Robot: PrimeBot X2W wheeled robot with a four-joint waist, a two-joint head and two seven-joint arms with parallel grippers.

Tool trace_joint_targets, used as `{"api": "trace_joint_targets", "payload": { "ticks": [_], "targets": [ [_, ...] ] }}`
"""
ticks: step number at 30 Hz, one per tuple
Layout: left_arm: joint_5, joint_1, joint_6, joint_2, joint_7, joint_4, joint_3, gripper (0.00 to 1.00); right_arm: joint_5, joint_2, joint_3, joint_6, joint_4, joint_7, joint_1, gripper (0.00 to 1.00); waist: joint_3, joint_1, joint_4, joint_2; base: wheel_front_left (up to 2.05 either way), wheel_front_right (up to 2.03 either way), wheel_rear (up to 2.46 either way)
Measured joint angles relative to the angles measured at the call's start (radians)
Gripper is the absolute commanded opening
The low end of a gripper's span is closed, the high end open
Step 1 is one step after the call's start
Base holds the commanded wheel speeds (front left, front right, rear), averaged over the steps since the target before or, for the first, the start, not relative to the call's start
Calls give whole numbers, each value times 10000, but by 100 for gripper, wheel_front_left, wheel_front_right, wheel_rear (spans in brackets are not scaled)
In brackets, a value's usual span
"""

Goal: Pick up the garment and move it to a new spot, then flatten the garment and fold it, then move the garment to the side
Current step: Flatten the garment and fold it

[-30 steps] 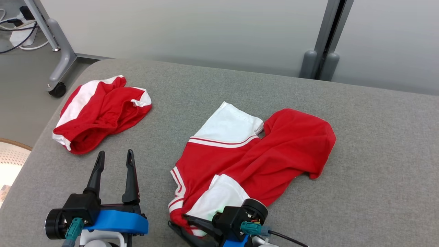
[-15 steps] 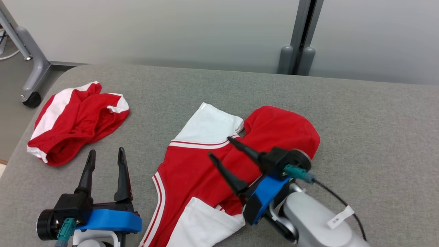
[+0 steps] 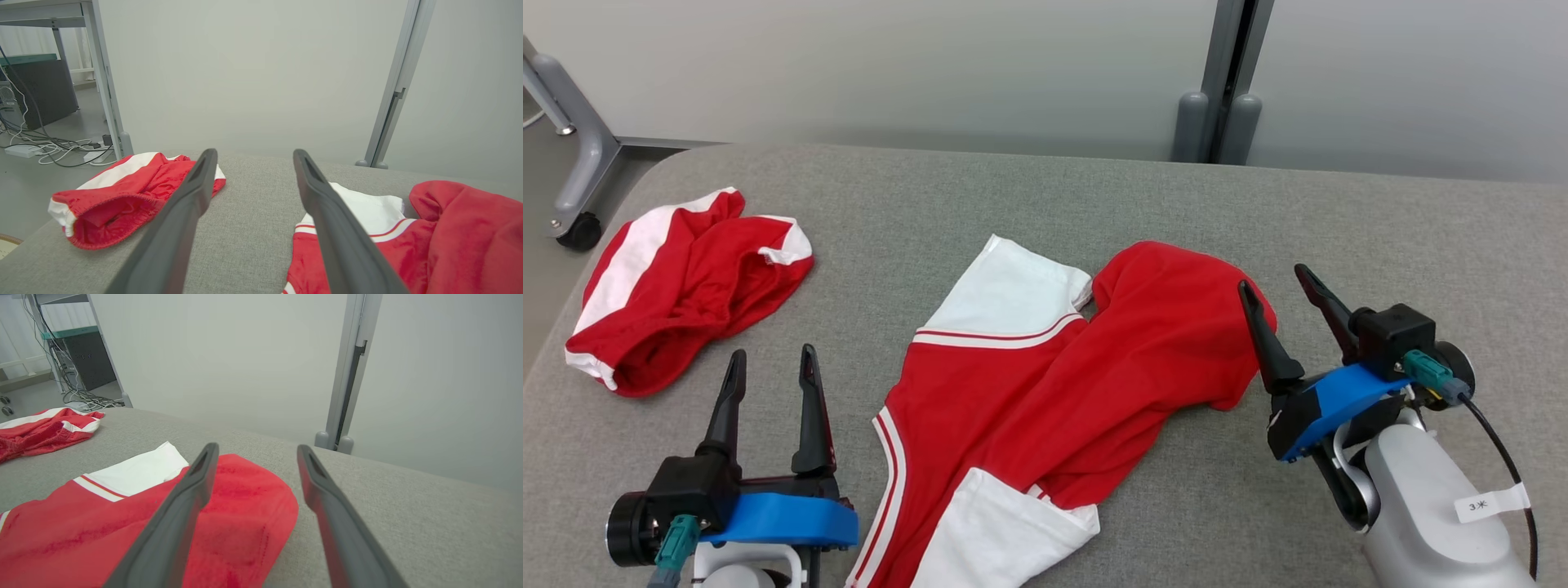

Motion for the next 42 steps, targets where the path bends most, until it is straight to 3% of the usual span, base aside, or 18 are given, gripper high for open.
{"api": "trace_joint_targets", "payload": {
  "ticks": [15,25,26,27,28,34,42],
  "targets": [
    [-173,-305,48,0,0,10,-405,100,-244,416,-334,0,2479,209,72,100,515,0,482,0,0,0,0],
    [-176,-504,54,2,0,63,-510,100,92,777,431,0,3795,75,-795,100,700,0,775,0,0,0,0],
    [-176,-505,54,2,0,69,-510,100,155,798,497,0,3881,56,-861,97,695,0,780,0,0,0,0],
    [-176,-507,56,2,0,75,-508,100,224,821,577,0,3960,46,-920,35,686,0,780,0,0,0,0],
    [-176,-507,59,2,0,79,-506,100,303,836,669,0,4050,42,-967,0,676,0,774,0,0,0,0],
    [-176,-431,113,2,0,102,-395,100,713,895,1233,0,3864,13,-1064,0,535,0,537,0,0,0,0],
    [-173,-218,88,2,0,130,-242,100,1279,370,1572,0,1902,0,-222,0,207,0,-125,0,0,0,0]
  ]
}}
